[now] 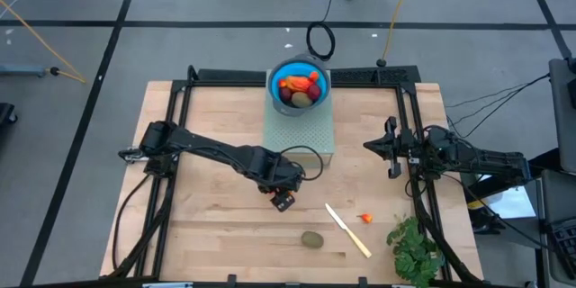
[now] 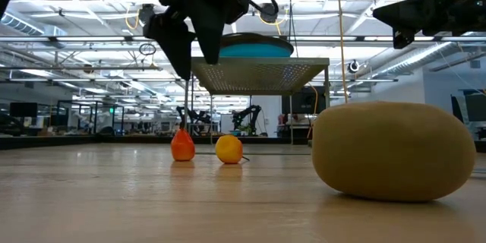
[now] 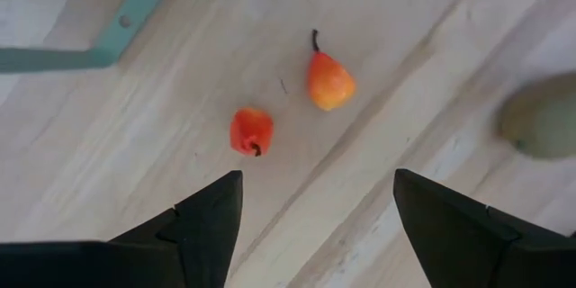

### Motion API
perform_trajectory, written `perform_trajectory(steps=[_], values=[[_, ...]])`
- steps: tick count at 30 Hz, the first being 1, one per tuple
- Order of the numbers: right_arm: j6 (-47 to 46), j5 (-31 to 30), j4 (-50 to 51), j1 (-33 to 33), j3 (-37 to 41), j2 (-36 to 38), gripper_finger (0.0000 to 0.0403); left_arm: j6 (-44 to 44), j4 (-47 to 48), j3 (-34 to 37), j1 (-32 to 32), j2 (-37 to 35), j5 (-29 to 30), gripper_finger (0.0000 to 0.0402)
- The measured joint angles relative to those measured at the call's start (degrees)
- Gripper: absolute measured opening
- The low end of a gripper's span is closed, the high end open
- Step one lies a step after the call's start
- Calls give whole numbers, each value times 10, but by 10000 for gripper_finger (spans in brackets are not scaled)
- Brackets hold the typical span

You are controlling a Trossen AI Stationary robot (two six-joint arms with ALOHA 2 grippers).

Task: Pick & Place Fruit
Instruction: Put the peach into the blue strainer bowl on the shelf

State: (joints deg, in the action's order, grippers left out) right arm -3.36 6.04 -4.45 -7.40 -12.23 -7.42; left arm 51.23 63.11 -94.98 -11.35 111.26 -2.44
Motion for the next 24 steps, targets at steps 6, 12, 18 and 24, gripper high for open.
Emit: perform_trajectory(steps=[6,12,18,24], values=[[29,0,0,0,0,0,0,73,0,0,0,0,9,268],[47,0,0,0,0,0,0,125,0,0,0,2,10,266],[50,0,25,0,0,0,0,174,-16,25,1,2,10,266],[64,0,38,0,0,0,0,221,-86,80,1,3,-9,266]])
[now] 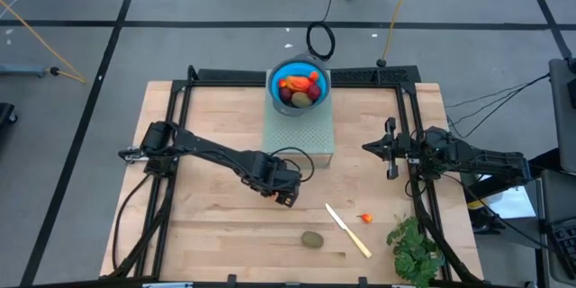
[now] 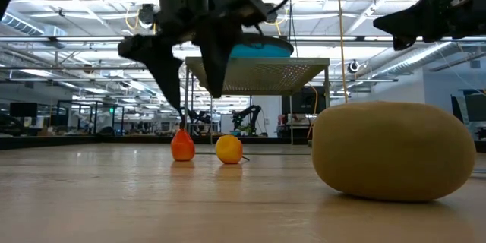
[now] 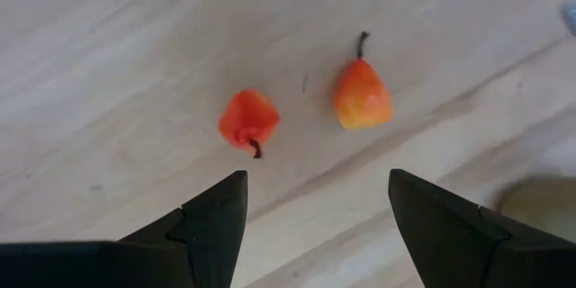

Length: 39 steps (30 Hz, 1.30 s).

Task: Pick & Place Fruit
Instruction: Put the peach into the blue strainer bowl on the shelf

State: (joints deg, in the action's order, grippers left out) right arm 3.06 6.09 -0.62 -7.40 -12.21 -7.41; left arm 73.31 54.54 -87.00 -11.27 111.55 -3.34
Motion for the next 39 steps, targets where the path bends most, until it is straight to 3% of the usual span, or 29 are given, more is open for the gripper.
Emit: perform_trajectory(steps=[8,16,39], values=[[9,0,-4,0,0,0,0,21,-21,46,8,0,8,267],[8,0,-4,0,0,0,0,-27,-51,78,17,0,21,266],[9,0,-4,0,0,0,0,-44,-94,119,19,-1,19,266]])
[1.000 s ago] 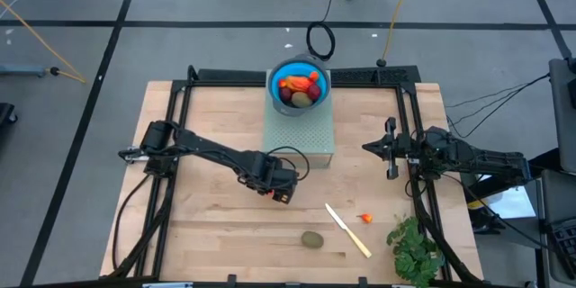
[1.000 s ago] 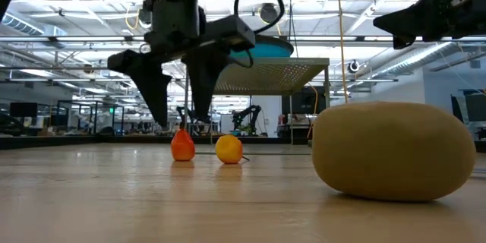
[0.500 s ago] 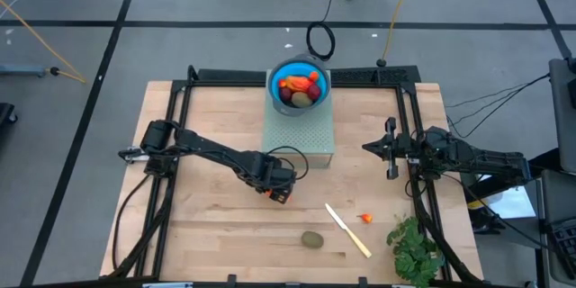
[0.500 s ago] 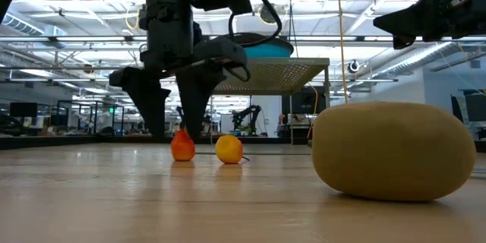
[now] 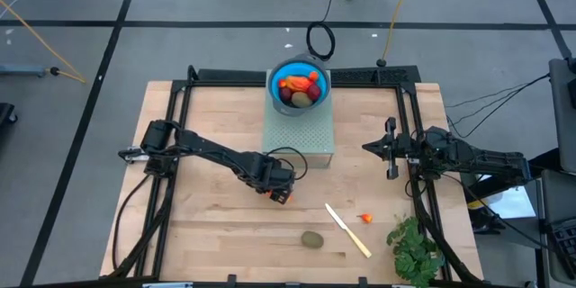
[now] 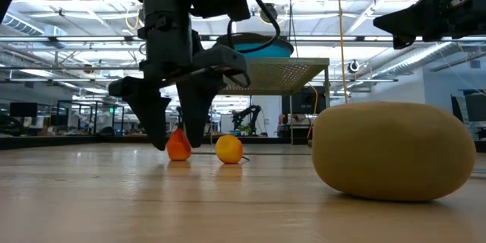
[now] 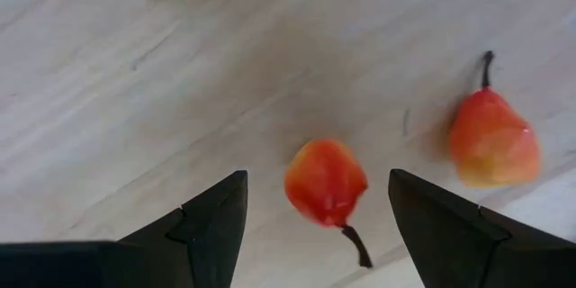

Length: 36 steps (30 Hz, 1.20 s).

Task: Pick & Place Fruit
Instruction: Put the peach into the blue strainer bowl on the shelf

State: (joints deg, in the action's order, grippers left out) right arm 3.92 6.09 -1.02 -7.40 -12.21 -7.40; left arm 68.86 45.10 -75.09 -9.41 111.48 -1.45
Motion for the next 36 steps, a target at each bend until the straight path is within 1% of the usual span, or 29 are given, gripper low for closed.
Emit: perform_trajectory(steps=[27,36], values=[[-2,0,-12,0,0,0,0,-40,0,0,1,0,17,266],[-2,0,-12,0,0,0,0,-47,-12,-1,3,17,12,266]])
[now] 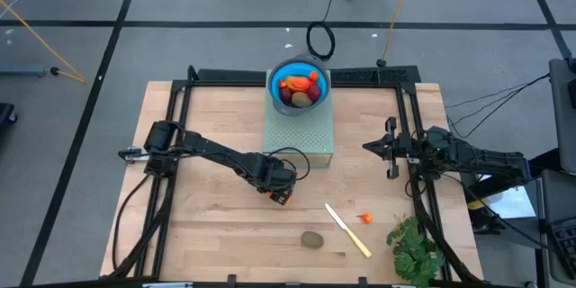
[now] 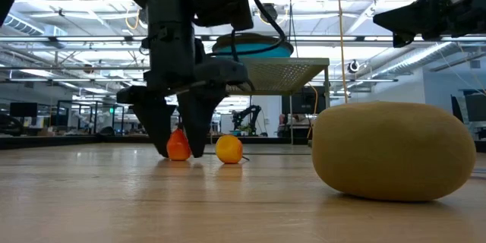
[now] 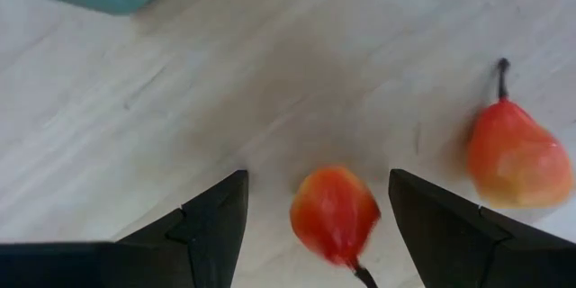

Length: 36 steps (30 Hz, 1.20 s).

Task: Pick & Place Fruit
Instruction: Put the peach into the blue strainer bowl on the shelf

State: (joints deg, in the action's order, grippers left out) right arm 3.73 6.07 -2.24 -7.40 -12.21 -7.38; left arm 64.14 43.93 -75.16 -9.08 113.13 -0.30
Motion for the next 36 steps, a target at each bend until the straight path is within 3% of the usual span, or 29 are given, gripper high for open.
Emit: perform_trajectory(steps=[6,21,36], values=[[0,0,-1,0,0,0,0,5,-6,0,0,-1,-8,253],[0,0,-1,0,0,0,0,7,-6,0,0,-1,-14,108],[0,0,-1,0,0,0,0,25,-5,0,1,-55,-68,108]])
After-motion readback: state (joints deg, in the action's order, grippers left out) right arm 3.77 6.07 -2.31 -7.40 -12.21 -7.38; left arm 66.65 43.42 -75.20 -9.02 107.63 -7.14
